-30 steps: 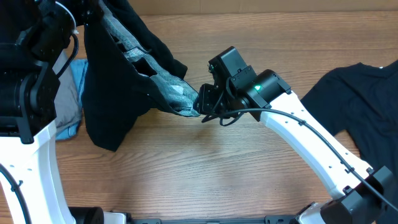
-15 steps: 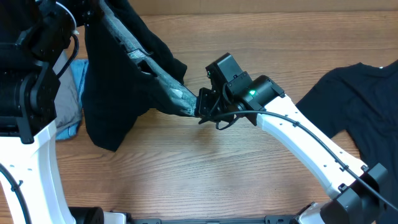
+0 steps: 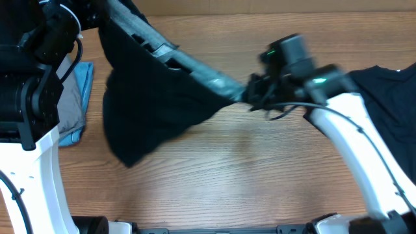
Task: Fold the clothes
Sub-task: 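Stretch the waistband taut by pulling the grippers apart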
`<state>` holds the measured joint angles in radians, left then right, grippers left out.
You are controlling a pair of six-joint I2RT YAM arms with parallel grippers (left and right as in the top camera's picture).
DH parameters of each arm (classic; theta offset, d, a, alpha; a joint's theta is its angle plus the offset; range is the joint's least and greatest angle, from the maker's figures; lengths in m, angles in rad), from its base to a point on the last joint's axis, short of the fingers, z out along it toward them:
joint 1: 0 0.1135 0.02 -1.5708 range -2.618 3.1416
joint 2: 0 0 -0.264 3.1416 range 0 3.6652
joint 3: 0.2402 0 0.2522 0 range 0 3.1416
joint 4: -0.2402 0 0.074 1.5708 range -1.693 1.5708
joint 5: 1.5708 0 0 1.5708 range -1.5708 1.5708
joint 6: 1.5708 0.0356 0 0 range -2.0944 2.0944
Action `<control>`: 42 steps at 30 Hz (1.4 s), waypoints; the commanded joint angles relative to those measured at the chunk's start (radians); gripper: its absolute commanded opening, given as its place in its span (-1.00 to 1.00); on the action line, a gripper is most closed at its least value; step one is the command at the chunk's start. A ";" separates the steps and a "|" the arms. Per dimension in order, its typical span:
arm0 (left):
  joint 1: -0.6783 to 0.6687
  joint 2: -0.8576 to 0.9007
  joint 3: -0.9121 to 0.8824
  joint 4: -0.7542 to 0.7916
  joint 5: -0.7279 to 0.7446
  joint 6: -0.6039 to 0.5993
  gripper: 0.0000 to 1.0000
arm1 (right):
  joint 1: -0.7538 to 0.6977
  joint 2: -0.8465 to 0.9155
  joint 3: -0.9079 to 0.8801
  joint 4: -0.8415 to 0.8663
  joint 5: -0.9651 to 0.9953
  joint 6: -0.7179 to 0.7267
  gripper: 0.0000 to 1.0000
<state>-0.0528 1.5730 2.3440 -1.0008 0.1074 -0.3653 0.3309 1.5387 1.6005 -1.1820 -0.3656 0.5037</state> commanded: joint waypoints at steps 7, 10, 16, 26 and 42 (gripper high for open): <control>-0.021 -0.005 0.033 0.057 -0.006 -0.063 -0.92 | -0.166 -0.067 0.408 -0.183 0.006 -0.237 -0.92; -0.021 -0.006 0.035 0.035 0.017 -0.063 -0.92 | -0.175 -0.067 0.507 -0.201 0.013 -0.333 -0.92; -0.019 -0.027 0.037 -0.076 -0.073 -0.050 -0.92 | -0.175 -0.067 0.628 -0.224 0.172 -0.349 -0.92; -0.019 -0.109 0.037 -0.099 -0.148 -0.031 -0.92 | -0.175 -0.067 0.768 -0.238 0.304 -0.357 -0.92; -0.019 -0.356 0.037 -0.107 -0.149 -0.032 -0.92 | -0.175 -0.147 0.979 -0.270 0.323 -0.368 -0.92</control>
<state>-0.0662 1.2732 2.3535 -1.1130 0.0067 -0.4122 0.1596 1.4506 2.5313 -1.4467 -0.1005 0.1345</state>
